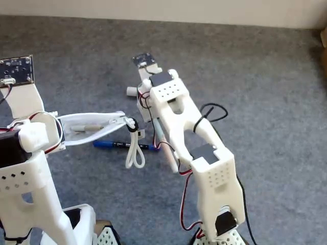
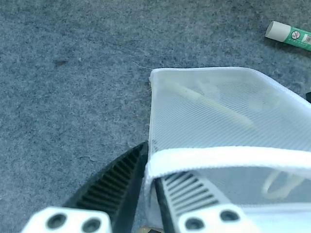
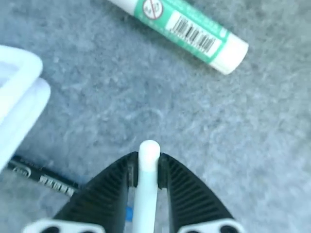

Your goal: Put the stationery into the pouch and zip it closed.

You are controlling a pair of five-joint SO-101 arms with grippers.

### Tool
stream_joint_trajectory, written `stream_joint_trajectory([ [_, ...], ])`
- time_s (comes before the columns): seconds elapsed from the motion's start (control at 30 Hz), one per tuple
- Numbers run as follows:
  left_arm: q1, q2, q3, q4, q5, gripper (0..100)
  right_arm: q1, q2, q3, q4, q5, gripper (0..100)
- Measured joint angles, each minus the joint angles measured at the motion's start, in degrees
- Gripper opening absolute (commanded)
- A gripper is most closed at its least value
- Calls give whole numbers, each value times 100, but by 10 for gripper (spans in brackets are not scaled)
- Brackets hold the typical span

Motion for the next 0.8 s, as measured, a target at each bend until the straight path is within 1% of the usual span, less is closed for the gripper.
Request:
stream_joint_trajectory([
  [0.2, 0, 0, 0, 0, 0, 8, 0, 0, -589, 835, 0, 5],
  [0.4, 0, 0, 0, 0, 0, 8, 0, 0, -1503, 1820, 0, 5],
  [0.57, 0, 0, 0, 0, 0, 8, 0, 0, -2048, 2048, 0, 5],
  [0.73, 0, 0, 0, 0, 0, 8, 0, 0, -2119, 2048, 0, 5],
  [0.8, 0, 0, 0, 0, 0, 8, -9, -132, -2119, 2048, -149, 5],
])
